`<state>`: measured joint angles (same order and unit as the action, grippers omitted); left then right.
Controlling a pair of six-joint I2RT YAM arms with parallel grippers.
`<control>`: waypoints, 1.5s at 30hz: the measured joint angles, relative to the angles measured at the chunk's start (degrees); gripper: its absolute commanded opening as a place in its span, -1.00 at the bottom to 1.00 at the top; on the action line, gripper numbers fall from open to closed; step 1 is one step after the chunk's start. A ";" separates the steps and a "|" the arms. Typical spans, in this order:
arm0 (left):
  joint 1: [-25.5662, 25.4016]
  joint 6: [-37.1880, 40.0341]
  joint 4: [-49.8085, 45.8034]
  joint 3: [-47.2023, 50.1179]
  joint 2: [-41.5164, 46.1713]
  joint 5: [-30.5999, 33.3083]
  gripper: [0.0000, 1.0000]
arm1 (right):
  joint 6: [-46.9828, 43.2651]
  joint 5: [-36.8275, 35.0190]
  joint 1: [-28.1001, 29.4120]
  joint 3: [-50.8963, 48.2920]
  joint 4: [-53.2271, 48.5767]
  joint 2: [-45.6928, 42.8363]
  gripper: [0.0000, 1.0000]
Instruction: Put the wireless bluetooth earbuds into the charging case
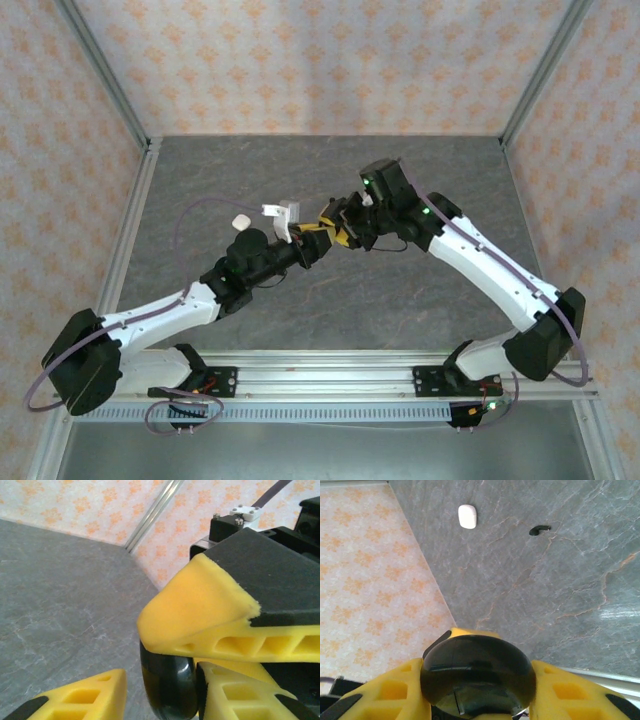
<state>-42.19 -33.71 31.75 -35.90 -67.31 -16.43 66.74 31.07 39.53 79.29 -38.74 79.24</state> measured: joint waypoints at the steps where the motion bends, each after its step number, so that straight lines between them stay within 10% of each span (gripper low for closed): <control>1: -0.15 -0.26 0.39 0.00 -0.07 -0.20 -0.43 | 0.24 0.00 0.00 -0.46 0.37 -0.39 -0.16; 6: -0.37 -0.90 1.60 -0.11 -0.35 -1.44 -0.77 | 0.98 -0.46 -0.24 -1.97 1.62 -2.05 -0.15; 20: 2.32 1.27 -6.67 -4.17 2.43 -3.45 -0.91 | -3.67 -0.15 -2.64 -2.01 3.67 -7.61 0.34; 31: 11.41 7.13 -26.01 -13.11 10.78 -19.74 -0.94 | -33.64 9.51 -7.72 13.77 -2.51 -9.88 0.36; 45: 13.00 14.32 -41.92 -26.27 6.75 -40.39 -0.98 | -50.56 16.65 -3.80 8.94 -7.13 -9.46 0.23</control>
<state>-29.19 -19.40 -10.17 -62.17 -60.55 -56.82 16.19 47.72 35.73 88.23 -45.87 69.78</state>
